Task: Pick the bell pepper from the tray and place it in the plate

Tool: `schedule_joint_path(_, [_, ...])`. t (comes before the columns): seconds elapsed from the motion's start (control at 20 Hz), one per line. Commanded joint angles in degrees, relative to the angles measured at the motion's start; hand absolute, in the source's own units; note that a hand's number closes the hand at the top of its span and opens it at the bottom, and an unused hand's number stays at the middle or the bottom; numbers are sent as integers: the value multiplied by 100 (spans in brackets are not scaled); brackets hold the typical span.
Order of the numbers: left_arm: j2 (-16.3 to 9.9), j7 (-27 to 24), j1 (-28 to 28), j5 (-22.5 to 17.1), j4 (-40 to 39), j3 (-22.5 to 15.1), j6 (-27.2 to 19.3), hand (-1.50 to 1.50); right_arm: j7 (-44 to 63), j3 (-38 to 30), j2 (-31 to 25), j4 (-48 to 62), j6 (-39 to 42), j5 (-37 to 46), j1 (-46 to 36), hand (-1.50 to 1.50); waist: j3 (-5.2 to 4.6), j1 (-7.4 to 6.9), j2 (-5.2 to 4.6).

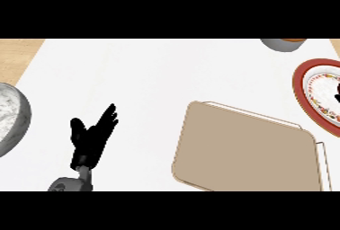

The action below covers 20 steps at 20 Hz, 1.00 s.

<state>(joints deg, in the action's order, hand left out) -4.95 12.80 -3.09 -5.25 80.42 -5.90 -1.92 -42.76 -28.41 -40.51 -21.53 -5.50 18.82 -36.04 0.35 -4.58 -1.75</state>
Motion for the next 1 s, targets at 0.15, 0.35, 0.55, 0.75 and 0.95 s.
schedule_joint_path(0.15, [90, 38, -187, 81, -117, -127, 19, 0, 289, 692, -204, 786, 303, 804, -249, -150, 22, -121, -86])
schedule_joint_path(0.35, [55, -148, -49, 53, -172, -42, 32, 0, -68, 523, -38, 966, 671, 606, -408, -150, 33, -117, -83])
schedule_joint_path(0.55, [44, -84, -54, -1, -45, 22, 6, 0, -454, 115, 72, 1058, 1027, 174, -569, -150, 36, -59, -48])
schedule_joint_path(0.75, [90, -42, 39, 58, -42, -30, -66, 0, -526, -393, -297, 1237, 1769, -341, -658, -150, 34, 39, -28])
schedule_joint_path(0.95, [44, 106, -192, 1, -42, 77, -72, 0, -356, -576, -499, 1429, 2062, -500, -618, -150, 35, 50, -55])
